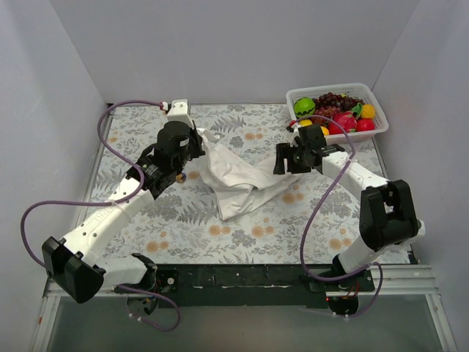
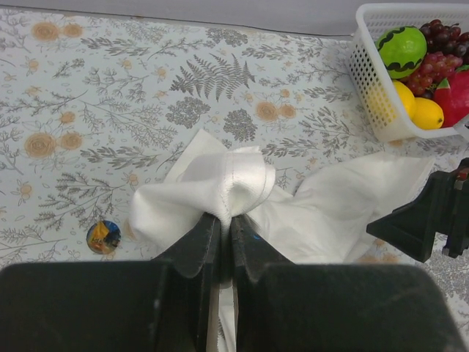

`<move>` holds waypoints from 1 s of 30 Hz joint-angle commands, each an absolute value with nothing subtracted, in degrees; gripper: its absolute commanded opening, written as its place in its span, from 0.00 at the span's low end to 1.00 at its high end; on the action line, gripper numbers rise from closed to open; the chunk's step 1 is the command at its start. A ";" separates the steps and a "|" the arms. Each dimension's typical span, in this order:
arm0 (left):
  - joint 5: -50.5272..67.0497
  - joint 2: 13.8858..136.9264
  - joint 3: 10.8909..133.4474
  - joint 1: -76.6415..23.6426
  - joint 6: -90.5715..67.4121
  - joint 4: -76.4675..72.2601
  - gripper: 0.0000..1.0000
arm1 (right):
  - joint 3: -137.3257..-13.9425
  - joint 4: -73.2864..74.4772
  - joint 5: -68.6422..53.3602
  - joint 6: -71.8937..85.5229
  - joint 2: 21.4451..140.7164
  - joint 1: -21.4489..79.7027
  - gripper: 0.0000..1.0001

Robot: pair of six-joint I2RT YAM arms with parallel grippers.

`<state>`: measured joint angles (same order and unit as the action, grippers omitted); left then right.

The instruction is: Pin the brooch onto the clothing

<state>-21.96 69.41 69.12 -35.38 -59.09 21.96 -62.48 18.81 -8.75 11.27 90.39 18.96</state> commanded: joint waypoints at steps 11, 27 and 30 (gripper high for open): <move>-19.16 69.35 65.31 -32.87 -58.80 17.49 0.00 | -55.19 10.65 -23.99 21.62 94.22 19.95 0.67; -18.90 68.64 63.37 -32.87 -58.89 16.17 0.00 | -50.63 1.32 -26.63 30.75 94.31 17.23 0.66; -18.63 68.73 63.54 -32.87 -58.80 16.17 0.00 | -49.22 -1.47 -26.81 32.25 93.08 17.05 0.66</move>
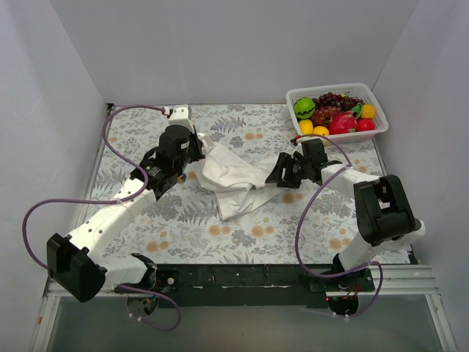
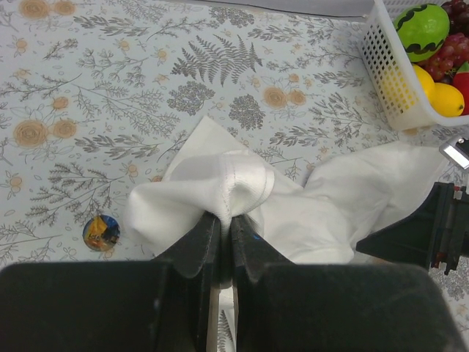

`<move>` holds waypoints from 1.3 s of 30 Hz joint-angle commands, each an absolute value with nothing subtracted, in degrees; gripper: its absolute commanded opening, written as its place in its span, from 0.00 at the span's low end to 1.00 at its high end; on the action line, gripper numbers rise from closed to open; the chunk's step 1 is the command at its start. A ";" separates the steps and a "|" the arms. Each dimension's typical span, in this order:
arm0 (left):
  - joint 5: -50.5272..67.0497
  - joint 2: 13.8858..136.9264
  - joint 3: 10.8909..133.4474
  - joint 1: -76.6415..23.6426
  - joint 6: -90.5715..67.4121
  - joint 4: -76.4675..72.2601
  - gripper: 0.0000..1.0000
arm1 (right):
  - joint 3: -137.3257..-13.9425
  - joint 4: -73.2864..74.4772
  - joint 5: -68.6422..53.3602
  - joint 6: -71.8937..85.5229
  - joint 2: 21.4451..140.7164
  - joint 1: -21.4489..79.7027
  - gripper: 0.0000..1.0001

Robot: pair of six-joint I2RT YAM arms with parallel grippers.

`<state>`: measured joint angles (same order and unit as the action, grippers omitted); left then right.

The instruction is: Pin the brooch onto the clothing

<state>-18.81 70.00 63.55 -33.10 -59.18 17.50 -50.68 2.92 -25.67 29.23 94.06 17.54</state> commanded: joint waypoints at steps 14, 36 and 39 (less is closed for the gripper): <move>-17.49 68.20 63.11 -32.87 -59.33 14.86 0.00 | -46.74 -23.12 -29.97 45.71 96.76 15.21 0.34; -4.32 69.52 92.53 -32.87 -50.36 9.41 0.00 | -85.59 -1.68 -19.08 30.85 76.84 11.69 0.01; 2.00 68.30 98.94 -32.87 -49.83 9.32 0.00 | -90.16 -1.41 -17.05 29.45 71.83 11.78 0.01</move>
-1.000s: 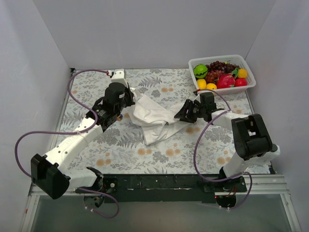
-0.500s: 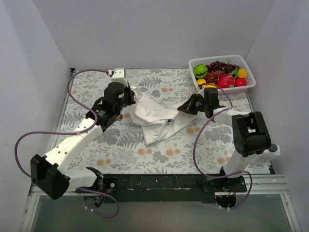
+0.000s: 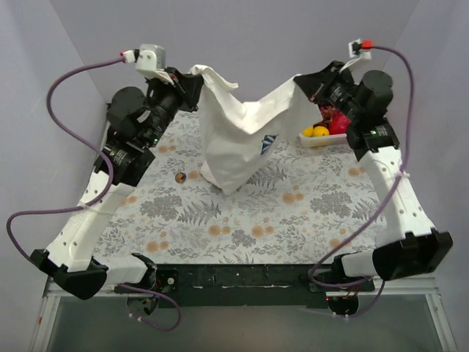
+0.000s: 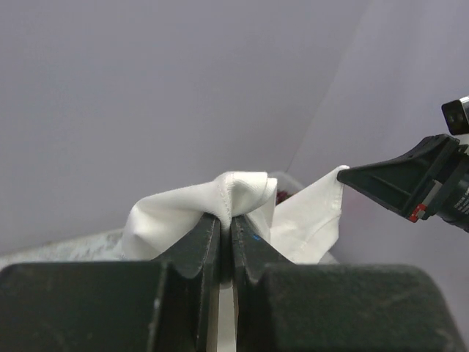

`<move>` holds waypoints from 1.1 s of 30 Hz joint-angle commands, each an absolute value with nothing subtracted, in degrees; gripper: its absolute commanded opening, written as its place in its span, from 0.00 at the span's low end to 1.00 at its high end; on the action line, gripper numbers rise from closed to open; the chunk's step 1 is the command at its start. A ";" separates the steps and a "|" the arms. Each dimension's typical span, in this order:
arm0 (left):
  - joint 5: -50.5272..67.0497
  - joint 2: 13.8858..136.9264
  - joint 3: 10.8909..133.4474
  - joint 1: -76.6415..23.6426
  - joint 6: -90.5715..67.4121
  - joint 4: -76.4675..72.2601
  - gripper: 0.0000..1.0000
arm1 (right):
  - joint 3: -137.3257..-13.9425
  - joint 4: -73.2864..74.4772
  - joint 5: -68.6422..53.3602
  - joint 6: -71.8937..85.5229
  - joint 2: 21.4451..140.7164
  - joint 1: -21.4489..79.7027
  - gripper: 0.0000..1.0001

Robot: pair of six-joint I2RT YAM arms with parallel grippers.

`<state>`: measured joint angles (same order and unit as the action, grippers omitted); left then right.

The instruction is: Pin the brooch onto the clothing

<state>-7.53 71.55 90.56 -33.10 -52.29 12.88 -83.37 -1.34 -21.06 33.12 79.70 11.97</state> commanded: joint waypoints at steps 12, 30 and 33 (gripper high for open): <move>21.95 58.98 107.04 -32.87 -56.06 9.14 0.00 | -91.32 -6.15 -17.93 26.54 53.27 11.69 0.01; 0.71 74.60 98.20 -32.78 -53.09 16.88 0.00 | -72.01 -6.94 -12.92 24.00 55.72 11.69 0.01; -1.15 79.34 96.16 -31.65 -53.17 15.38 0.00 | -69.09 -7.82 -11.43 23.73 57.83 11.69 0.01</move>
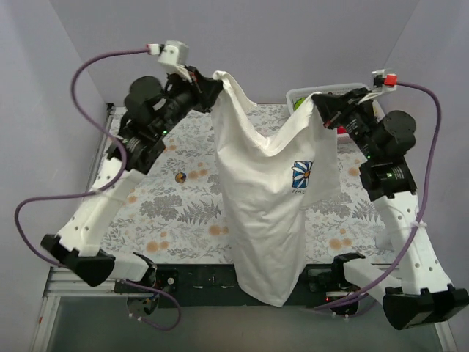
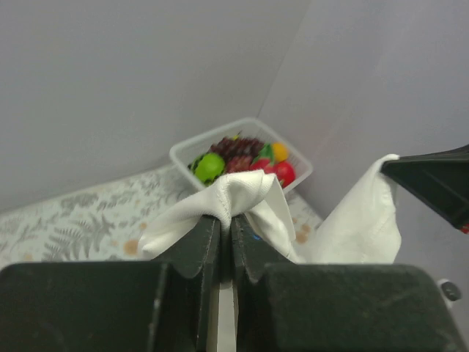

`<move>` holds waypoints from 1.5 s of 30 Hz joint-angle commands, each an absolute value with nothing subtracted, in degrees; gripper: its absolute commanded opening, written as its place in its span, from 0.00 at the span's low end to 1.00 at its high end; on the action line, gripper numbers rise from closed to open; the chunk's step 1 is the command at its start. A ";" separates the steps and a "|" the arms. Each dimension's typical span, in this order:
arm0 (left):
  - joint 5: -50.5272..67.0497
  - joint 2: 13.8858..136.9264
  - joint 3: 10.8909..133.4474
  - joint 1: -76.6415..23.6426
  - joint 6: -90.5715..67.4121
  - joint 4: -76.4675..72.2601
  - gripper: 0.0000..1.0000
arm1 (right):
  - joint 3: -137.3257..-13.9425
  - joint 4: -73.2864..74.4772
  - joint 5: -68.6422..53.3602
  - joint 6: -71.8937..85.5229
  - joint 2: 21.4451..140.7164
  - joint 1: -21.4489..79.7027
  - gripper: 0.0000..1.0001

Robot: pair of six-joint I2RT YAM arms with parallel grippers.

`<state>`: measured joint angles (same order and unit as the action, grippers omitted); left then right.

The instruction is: Pin the brooch onto the clothing

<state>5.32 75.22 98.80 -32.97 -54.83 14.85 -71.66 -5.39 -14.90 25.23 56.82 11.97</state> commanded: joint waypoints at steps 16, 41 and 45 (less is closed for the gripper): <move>0.88 100.28 88.41 -23.12 -55.99 7.82 0.00 | -62.13 -14.68 -15.02 21.62 81.27 11.69 0.01; 7.55 107.97 92.78 -16.17 -59.14 13.28 0.98 | -85.39 2.64 -16.44 13.27 105.05 16.08 0.62; 13.08 97.07 77.05 -16.52 -63.19 9.76 0.98 | -72.74 3.69 -11.35 14.06 92.85 18.97 0.66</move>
